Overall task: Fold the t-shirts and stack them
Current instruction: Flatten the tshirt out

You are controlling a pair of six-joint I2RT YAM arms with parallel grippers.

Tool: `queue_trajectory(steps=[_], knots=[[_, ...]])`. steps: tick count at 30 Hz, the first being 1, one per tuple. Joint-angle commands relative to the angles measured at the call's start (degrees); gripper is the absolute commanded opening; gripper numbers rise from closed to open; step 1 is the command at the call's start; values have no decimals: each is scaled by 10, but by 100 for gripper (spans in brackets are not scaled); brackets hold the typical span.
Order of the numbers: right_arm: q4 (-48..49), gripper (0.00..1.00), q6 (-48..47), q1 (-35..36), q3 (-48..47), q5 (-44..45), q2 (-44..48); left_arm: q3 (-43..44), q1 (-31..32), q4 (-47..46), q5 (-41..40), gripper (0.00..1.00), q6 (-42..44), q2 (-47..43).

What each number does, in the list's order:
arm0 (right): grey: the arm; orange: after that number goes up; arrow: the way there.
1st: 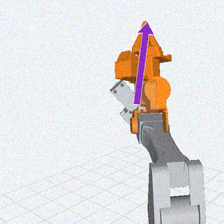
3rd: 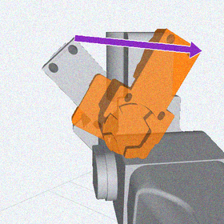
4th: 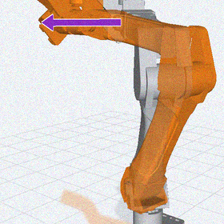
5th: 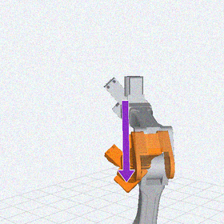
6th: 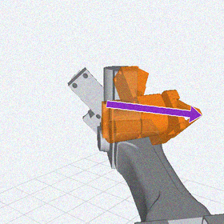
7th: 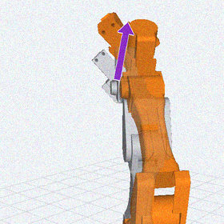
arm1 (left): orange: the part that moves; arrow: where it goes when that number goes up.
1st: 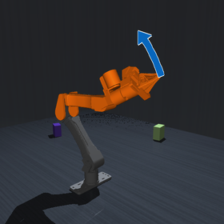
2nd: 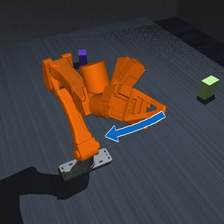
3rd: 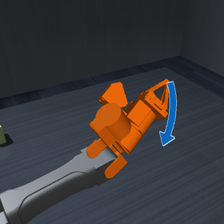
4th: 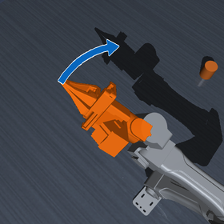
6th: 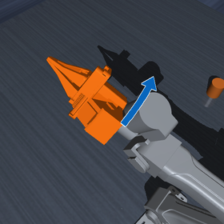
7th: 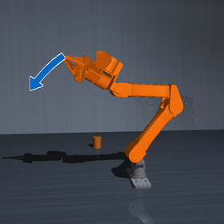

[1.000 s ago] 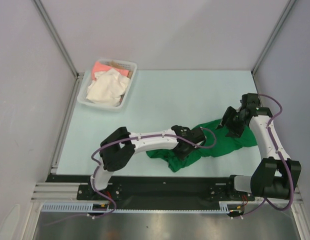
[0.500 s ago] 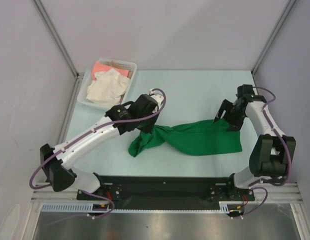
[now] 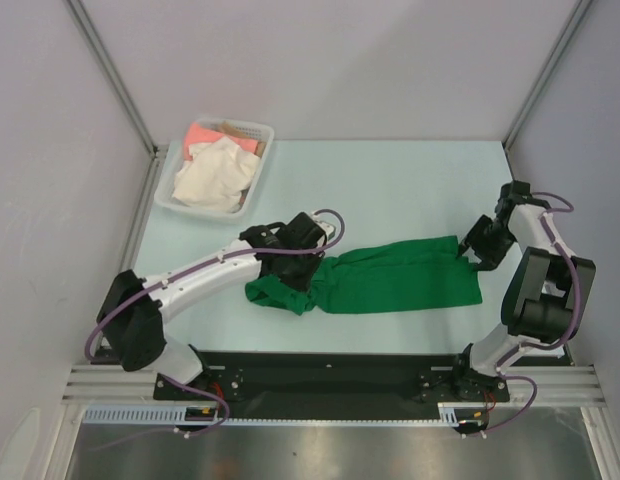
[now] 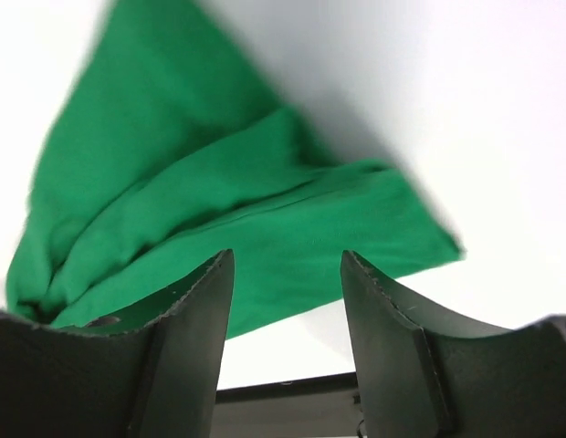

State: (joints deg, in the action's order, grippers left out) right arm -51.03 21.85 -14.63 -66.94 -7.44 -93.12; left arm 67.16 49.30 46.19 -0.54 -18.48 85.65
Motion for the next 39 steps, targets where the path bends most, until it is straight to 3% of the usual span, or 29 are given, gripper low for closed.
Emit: queue_trajectory(steps=[1, 5, 9, 13, 16, 17, 19, 23, 27, 31, 39], knots=[[7, 57, -8, -19, 3, 26, -6, 8, -5, -22, 17, 0, 6, 18], [6, 63, -16, -20, 8, 43, -9, 31, -5, -3, 7, 4, 12, 18], [22, 65, -17, -28, 16, 46, -14, 27, -6, -8, 14, 28, 17, 22], [34, 58, -18, -36, 9, 45, -34, 24, -6, -13, 22, 27, 23, 31], [44, 38, -20, -37, 1, 51, -49, 26, -10, -11, 16, 14, 27, 31], [45, 38, -19, -38, -3, 48, -52, 28, -10, -6, 12, 16, 27, 31], [48, 40, -19, -38, -9, 45, -61, 30, -14, -3, 13, 31, 30, 25], [50, 47, -12, -38, -28, 35, -68, 24, -15, -2, 13, 32, 30, 10], [51, 48, -1, -36, -37, 23, -64, 23, -16, 5, 13, 40, 33, 1], [51, 48, 4, -36, -35, 21, -63, 22, -19, 4, 15, 50, 35, -5], [61, 43, 10, -25, -31, 10, -90, 24, -26, 4, 21, 53, 38, -1]])
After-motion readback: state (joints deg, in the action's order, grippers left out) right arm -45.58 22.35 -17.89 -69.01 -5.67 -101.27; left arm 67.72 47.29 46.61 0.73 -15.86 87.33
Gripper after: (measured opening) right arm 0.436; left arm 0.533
